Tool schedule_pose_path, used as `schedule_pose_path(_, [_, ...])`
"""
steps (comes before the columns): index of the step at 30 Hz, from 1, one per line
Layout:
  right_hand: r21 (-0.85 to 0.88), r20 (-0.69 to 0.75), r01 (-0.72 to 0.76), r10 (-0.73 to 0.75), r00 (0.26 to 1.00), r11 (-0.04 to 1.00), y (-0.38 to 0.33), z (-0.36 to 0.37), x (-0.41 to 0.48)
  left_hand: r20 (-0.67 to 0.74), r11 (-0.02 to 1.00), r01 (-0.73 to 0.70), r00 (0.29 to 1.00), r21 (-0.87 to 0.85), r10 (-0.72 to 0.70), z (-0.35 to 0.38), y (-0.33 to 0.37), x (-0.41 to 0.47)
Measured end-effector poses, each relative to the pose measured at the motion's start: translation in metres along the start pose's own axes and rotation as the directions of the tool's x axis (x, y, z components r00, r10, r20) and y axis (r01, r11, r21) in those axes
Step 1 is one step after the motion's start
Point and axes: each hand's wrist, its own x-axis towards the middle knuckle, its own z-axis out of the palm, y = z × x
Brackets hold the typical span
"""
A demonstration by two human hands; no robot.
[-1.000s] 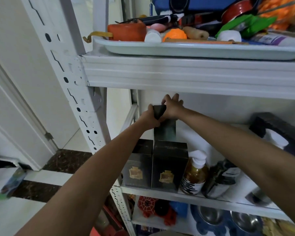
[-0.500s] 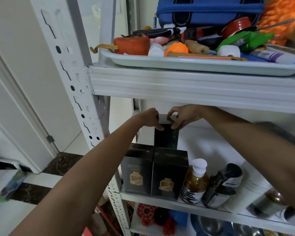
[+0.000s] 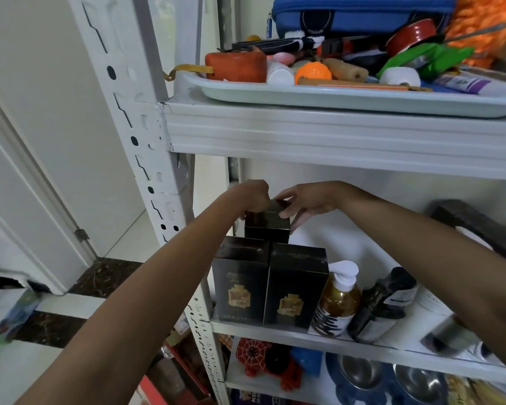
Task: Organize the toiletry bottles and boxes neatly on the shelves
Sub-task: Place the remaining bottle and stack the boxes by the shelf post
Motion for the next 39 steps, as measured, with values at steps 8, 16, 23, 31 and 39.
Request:
schedule_pose_path(8, [0.024, 0.028, -0.026, 0.025, 0.999, 0.999, -0.013, 0.020, 0.017, -0.113, 0.987, 0.021, 0.994, 0.159, -0.003, 0.009, -0.016, -0.019])
schedule_pose_path(16, [0.059, -0.009, 0.008, -0.008, 1.000, 0.998, -0.005, 0.031, 0.019, -0.176, 0.963, -0.014, 0.982, 0.270, 0.064, 0.017, -0.018, -0.032])
schedule_pose_path(23, [0.060, -0.094, 0.000, 0.005, 0.996, 0.998, -0.006, 0.044, 0.011, -0.208, 0.940, -0.019, 0.973, 0.341, 0.096, 0.025, -0.020, -0.042])
schedule_pose_path(31, [0.025, -0.137, -0.034, 0.038, 0.990, 0.999, -0.010, 0.055, 0.004, -0.234, 0.916, -0.003, 0.966, 0.401, 0.106, 0.033, -0.024, -0.047])
schedule_pose_path(39, [-0.188, -0.227, -0.147, 0.103, 0.969, 0.971, -0.013, 0.055, -0.021, -0.201, 0.832, 0.076, 0.979, 0.549, 0.043, 0.027, -0.011, -0.037])
